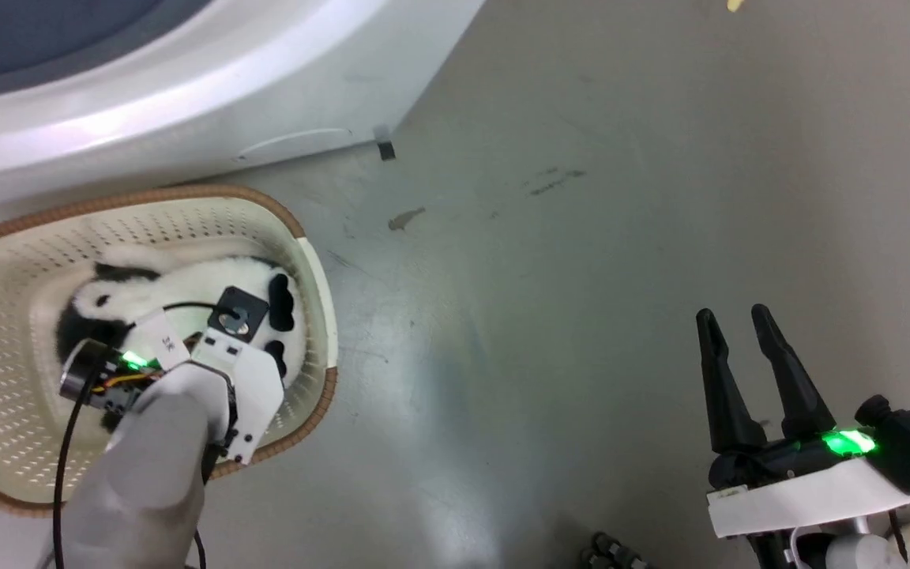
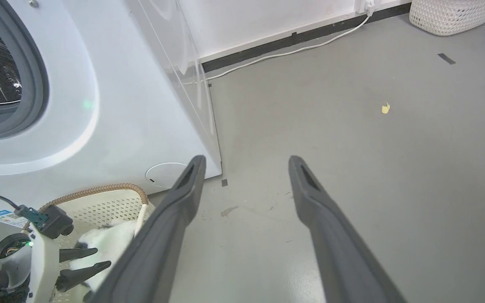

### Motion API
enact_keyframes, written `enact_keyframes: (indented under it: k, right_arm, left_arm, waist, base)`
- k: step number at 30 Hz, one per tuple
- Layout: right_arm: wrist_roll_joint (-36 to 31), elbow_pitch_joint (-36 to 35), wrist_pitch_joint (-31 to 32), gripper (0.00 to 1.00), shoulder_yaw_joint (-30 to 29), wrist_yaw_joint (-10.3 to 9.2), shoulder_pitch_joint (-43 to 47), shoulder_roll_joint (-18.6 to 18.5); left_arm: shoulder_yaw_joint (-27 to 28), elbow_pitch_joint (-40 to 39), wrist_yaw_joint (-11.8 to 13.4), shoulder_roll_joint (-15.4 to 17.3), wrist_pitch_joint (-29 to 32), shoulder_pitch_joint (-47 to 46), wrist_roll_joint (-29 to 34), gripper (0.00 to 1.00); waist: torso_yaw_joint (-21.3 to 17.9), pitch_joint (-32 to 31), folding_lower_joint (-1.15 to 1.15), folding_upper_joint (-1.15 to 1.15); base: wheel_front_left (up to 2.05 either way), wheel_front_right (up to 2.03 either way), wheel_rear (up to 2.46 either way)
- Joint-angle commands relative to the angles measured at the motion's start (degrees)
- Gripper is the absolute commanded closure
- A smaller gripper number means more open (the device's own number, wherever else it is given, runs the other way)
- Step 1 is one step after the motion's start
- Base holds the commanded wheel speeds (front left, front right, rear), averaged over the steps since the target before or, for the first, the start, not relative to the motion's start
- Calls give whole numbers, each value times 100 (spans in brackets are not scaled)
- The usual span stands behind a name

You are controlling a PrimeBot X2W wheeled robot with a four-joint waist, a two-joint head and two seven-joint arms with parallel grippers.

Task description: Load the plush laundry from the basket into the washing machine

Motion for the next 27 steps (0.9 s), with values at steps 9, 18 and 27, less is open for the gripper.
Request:
enact_keyframes:
  k: [9, 18, 27]
  right_arm:
    - [314, -80, -163, 0, 5, -4, -118, -4]
    - [622, -76, -271, 0, 164, -4, -179, -4]
    - [439, 68, -353, 0, 223, -4, -505, -5]
  left_arm:
    - [-137, 703, 154, 211, 141, -582, -149, 0]
    - [-207, 1279, 165, 356, 156, -910, -398, 100]
    - [-15, 1566, 321, 371, -834, -654, -940, 100]
  waist:
    - [-249, 498, 0, 0]
    - [-471, 869, 0, 0]
    - [-750, 341, 0, 0]
  base:
    - [0, 0, 0]
    - [0, 0, 0]
    - [0, 0, 0]
